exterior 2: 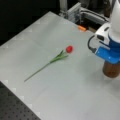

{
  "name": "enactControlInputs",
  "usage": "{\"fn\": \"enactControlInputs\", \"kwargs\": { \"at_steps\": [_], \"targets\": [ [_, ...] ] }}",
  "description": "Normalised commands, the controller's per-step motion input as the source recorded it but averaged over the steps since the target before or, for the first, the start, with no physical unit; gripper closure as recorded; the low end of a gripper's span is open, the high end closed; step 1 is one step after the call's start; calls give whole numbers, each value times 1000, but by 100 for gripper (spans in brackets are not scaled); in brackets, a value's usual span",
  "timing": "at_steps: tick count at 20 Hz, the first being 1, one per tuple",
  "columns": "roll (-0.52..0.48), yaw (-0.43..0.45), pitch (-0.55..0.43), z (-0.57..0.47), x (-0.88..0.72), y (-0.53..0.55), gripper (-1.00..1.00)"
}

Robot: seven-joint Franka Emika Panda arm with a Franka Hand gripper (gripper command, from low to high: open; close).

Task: Flower insertion into a vase

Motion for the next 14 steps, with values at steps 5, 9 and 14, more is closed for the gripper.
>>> {"fn": "enactControlInputs", "kwargs": {
  "at_steps": [5, 9, 14],
  "targets": [
    [-36, 58, -86, 53, -120, -582, -100],
    [-40, 126, -54, -28, -171, -718, -100],
    [16, 181, -43, -122, -122, -775, -100]
  ]
}}
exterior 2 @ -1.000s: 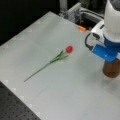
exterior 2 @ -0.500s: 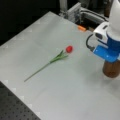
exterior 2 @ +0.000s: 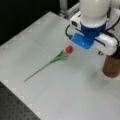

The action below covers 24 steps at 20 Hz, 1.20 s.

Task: Flower insertion into a vase

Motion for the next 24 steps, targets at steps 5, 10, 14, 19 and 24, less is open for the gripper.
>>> {"fn": "enactControlInputs", "kwargs": {
  "at_steps": [5, 10, 14, 19, 24],
  "targets": [
    [2, 207, -123, -183, -25, -789, -100],
    [-108, 246, -121, -300, 47, -709, -100],
    [-100, 158, -88, -324, 27, -470, -100],
    [-94, 101, -98, -275, -7, -142, -100],
    [-42, 18, -94, -375, -70, 50, -100]
  ]
}}
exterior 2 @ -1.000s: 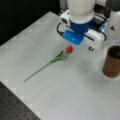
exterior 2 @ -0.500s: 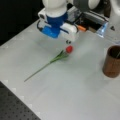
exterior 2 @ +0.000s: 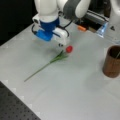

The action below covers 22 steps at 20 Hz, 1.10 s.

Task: Flower insertion into a vase

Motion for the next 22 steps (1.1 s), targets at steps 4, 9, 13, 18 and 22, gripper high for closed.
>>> {"fn": "enactControlInputs", "kwargs": {
  "at_steps": [4, 9, 13, 18, 22],
  "targets": [
    [-39, -53, -172, -373, -84, 81, -100],
    [-48, -78, -223, -371, -15, 36, -100],
    [-23, -98, -167, -279, 54, 40, -100],
    [-3, -151, -117, -191, 129, 83, -100],
    [22, -173, -91, -110, 159, 100, -100]
  ]
}}
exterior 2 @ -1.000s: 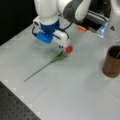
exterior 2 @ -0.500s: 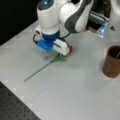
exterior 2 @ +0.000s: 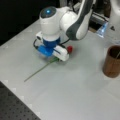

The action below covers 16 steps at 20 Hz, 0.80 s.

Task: Flower insertion into a vase

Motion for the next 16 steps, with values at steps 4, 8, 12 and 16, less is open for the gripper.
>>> {"fn": "enactControlInputs", "kwargs": {
  "at_steps": [4, 8, 12, 16],
  "targets": [
    [33, -145, -74, -139, 178, 110, -100],
    [26, -112, -58, -66, 203, -3, -100],
    [22, -84, -62, -73, 204, -78, -100],
    [7, -42, -29, -28, 172, -157, -100]
  ]
}}
